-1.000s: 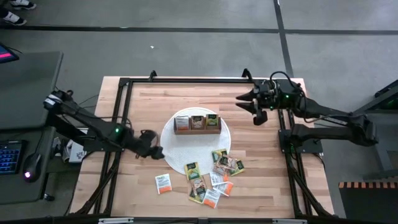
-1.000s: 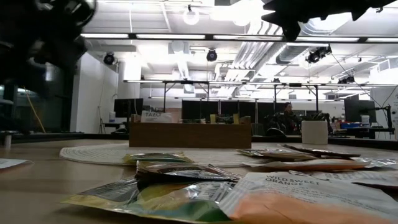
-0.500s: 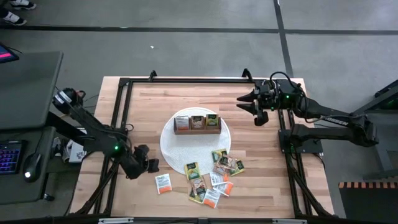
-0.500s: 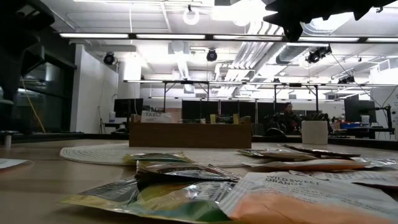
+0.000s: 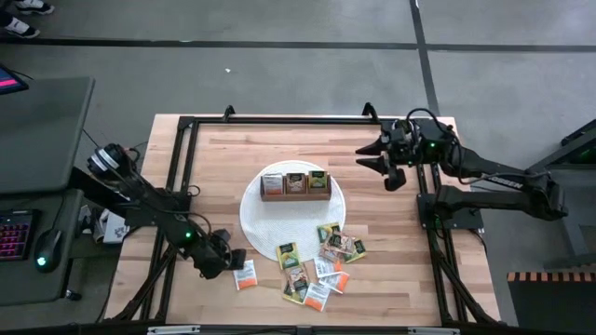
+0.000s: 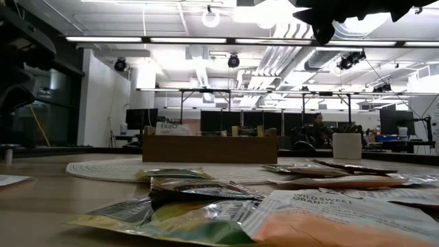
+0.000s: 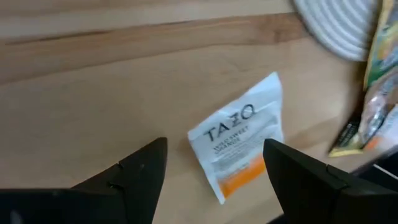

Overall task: Pick & Place Tea
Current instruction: Put the orange tea bag into the left section of the wooden organizer

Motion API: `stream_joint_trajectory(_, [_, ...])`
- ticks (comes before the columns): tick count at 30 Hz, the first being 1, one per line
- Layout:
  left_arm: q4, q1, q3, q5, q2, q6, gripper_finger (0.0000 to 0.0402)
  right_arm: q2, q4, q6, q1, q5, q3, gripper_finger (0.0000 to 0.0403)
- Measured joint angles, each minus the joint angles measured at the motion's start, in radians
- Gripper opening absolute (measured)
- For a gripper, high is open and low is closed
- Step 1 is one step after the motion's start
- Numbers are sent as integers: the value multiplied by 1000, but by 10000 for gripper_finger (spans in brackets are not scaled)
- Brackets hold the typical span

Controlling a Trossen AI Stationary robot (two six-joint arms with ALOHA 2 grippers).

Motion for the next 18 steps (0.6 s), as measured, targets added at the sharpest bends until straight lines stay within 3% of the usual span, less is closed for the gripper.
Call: stream_joint_trajectory(18, [64, 1, 1, -54, 43, 21, 250, -19, -21, 19, 30, -3, 0, 138])
